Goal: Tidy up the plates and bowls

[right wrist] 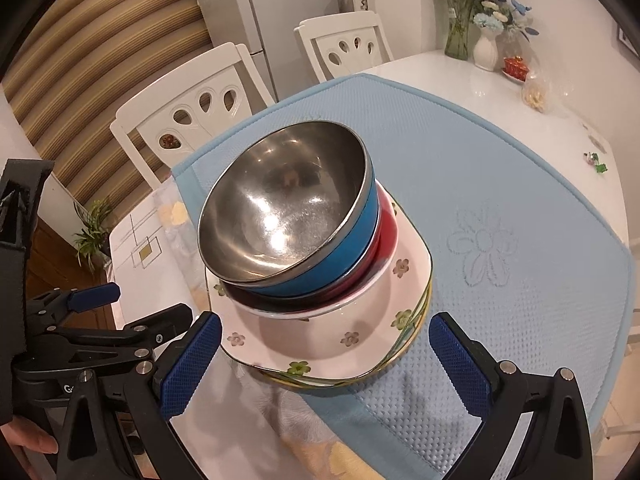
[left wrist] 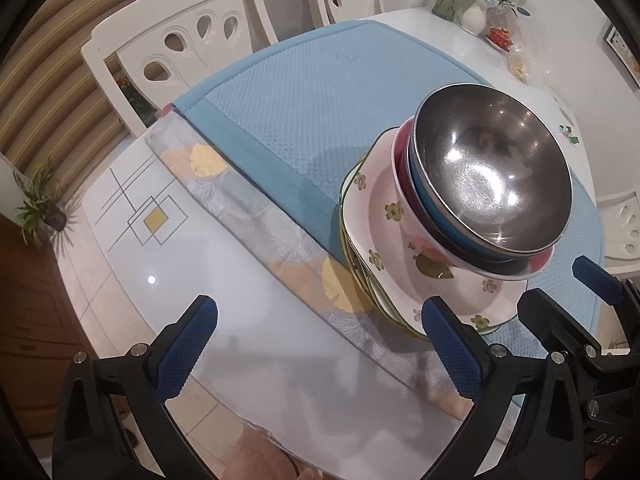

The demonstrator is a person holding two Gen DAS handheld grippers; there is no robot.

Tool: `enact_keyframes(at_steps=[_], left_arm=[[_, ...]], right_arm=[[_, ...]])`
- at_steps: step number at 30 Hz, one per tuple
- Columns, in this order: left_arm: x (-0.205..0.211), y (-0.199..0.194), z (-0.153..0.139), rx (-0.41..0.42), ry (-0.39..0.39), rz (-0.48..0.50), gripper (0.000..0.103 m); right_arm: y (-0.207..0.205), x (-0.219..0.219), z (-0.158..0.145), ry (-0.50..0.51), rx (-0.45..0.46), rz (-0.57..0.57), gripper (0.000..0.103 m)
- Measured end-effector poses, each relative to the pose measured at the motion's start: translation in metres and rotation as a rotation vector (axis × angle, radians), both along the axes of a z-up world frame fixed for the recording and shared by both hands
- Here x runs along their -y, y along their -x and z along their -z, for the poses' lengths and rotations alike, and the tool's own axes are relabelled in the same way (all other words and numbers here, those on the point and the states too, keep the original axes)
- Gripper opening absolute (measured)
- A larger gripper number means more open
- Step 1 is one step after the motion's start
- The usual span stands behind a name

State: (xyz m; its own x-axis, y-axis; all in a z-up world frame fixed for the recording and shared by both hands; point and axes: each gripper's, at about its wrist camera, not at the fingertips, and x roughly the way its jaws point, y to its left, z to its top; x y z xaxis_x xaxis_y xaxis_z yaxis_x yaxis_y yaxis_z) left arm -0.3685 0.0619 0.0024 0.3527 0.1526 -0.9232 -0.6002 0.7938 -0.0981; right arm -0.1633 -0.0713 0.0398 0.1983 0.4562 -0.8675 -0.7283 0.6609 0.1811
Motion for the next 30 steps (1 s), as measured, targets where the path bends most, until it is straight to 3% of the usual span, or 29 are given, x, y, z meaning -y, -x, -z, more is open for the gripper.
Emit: enact_keyframes(at_steps=[30], left_arm=[[0.0007, -0.0067, -0.0006, -0.008, 0.002, 0.036, 0.102]], right_arm=[[-0.0042, 0.0042, 0.0021, 0.023, -0.022, 0.055, 0.103]])
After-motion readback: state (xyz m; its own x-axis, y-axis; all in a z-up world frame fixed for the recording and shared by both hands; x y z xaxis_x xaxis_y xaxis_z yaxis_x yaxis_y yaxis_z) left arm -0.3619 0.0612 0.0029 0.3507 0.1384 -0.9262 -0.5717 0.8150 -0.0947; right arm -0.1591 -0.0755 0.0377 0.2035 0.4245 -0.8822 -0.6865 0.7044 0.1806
